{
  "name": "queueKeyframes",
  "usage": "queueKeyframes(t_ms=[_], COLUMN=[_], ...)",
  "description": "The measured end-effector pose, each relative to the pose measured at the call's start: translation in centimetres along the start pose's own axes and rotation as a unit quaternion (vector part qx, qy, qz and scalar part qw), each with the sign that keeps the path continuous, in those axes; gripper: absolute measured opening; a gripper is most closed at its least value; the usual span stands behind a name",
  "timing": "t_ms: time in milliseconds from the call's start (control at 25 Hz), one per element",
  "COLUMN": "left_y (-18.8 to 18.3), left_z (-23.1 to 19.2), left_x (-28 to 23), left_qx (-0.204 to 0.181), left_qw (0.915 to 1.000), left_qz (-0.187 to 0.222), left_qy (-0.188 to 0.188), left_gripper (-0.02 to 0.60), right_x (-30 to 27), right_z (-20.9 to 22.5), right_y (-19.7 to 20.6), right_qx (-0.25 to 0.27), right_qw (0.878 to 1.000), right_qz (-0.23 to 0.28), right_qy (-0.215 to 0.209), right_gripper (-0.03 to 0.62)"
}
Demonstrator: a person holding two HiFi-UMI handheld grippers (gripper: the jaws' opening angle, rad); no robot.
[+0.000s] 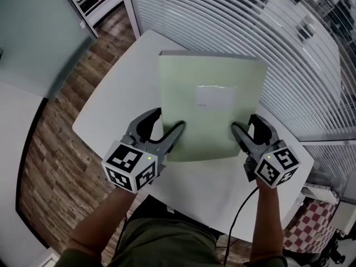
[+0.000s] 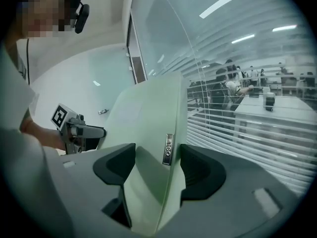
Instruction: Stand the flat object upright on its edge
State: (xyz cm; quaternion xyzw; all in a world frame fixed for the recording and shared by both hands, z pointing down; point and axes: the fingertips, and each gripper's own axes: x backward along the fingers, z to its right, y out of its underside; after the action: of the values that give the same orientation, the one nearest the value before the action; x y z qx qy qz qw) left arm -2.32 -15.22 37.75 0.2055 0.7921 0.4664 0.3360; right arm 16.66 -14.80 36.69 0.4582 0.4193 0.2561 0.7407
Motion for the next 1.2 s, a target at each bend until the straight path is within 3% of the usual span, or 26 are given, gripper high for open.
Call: queueKeyframes(t_ms=[320, 1200], left_y=[-0.5, 2.7], left_z=[-0.6, 1.1], left_x=[0.8, -0.1], left_qx=[-0.070, -0.170], left_qw=[0.9975, 0.9845], left_qz=[-0.001, 0.020], left_qy=[-0.004, -0.037], left_gripper=[0.253, 0.253], right_x=[-0.2, 0.9], right_z=[-1.2, -0.6], right_y=[0.0, 3.2], right_qx=[0.043, 0.077], right_qw=[0.999, 0.994], right_qz=[0.006, 0.040], right_qy=[0.026, 0.067], right_gripper=[0.295, 0.293])
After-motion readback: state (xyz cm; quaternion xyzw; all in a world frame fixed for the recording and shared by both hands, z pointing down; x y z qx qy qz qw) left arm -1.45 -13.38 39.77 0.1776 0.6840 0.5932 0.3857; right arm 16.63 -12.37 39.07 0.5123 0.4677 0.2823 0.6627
